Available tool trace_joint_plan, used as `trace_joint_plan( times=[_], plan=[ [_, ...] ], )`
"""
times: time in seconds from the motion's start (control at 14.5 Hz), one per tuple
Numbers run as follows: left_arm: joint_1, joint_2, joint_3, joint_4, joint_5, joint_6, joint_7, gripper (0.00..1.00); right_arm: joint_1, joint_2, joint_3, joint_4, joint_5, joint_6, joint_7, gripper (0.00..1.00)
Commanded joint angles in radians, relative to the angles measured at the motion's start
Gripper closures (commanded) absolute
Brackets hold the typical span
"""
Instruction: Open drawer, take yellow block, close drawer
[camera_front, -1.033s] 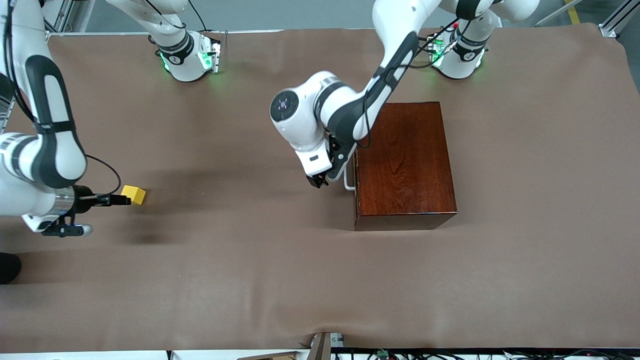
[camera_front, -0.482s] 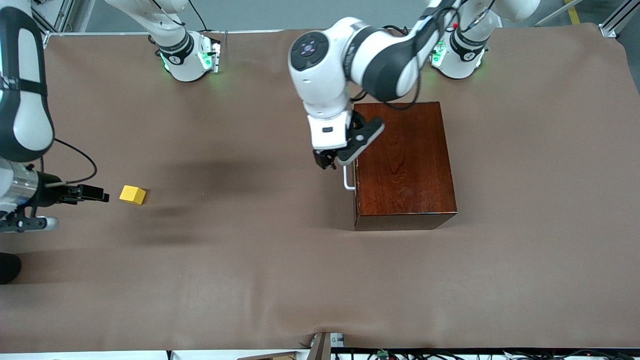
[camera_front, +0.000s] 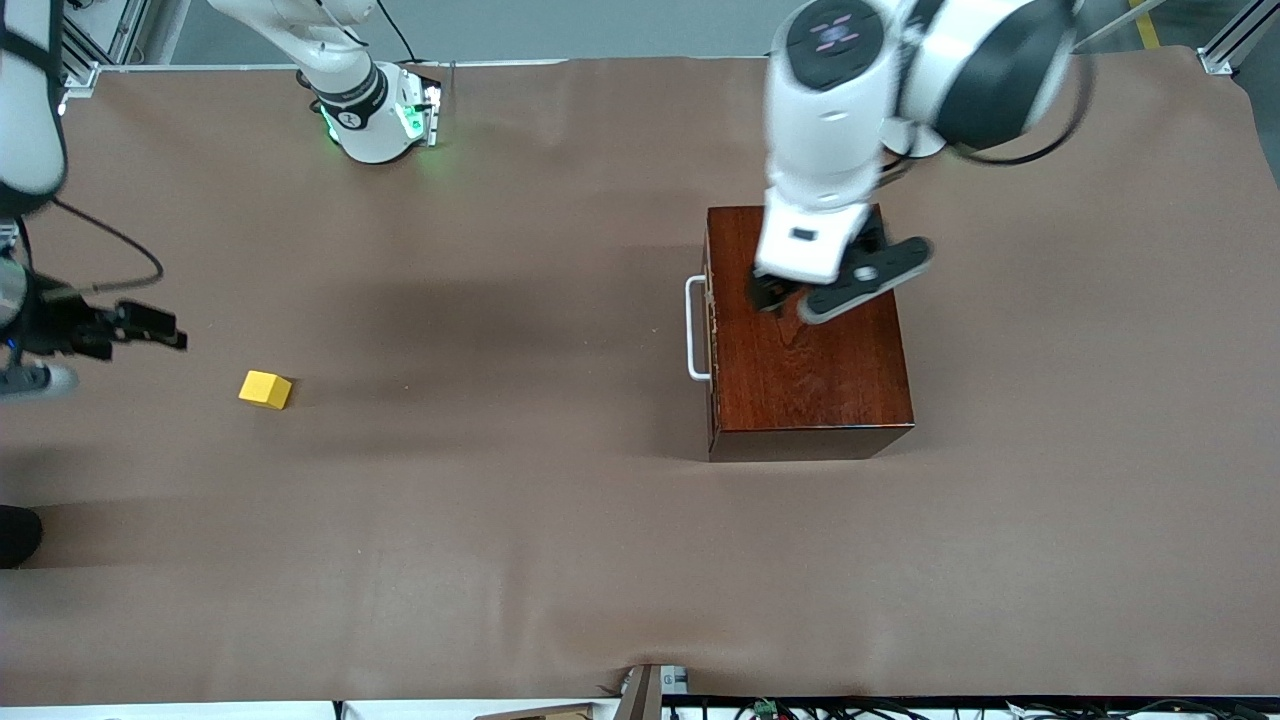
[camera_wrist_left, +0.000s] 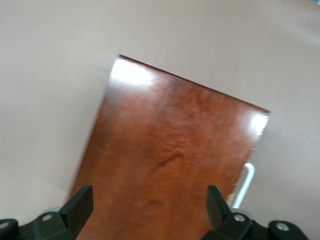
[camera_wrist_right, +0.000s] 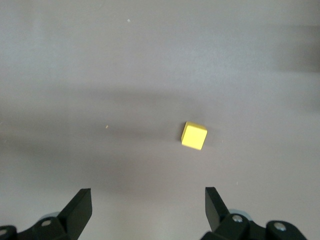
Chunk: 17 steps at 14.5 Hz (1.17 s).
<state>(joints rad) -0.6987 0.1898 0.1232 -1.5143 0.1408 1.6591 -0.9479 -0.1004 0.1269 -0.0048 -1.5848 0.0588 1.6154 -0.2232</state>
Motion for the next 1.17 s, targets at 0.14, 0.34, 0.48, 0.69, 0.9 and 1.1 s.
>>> trace_joint_plan(
  times=[0.14, 0.34, 0.48, 0.69, 0.9, 1.1],
  plan=[
    [0.134, -0.215, -0.014, -0.231, 0.013, 0.014, 0.312, 0.0, 0.036, -0.137, 0.005, -0.027, -0.019, -0.1, 0.012, 0.0],
    [0.191, -0.286, -0.013, -0.299, 0.013, 0.016, 0.464, 0.0, 0.042, -0.188, 0.011, -0.032, -0.019, -0.132, 0.009, 0.0],
    [0.217, -0.322, -0.011, -0.293, 0.011, 0.01, 0.504, 0.0, 0.056, -0.213, 0.012, -0.034, -0.02, -0.141, 0.01, 0.0],
    [0.28, -0.332, -0.007, -0.226, 0.01, -0.018, 0.564, 0.0, 0.123, -0.219, 0.014, -0.032, -0.077, -0.144, 0.012, 0.0],
    [0.335, -0.319, -0.005, -0.17, 0.008, -0.042, 0.676, 0.0, 0.127, -0.208, 0.008, -0.014, -0.1, -0.131, 0.01, 0.0],
    [0.364, -0.319, -0.005, -0.155, 0.011, -0.048, 0.702, 0.0, 0.101, -0.191, -0.003, 0.057, -0.1, -0.143, 0.012, 0.0]
  ],
)
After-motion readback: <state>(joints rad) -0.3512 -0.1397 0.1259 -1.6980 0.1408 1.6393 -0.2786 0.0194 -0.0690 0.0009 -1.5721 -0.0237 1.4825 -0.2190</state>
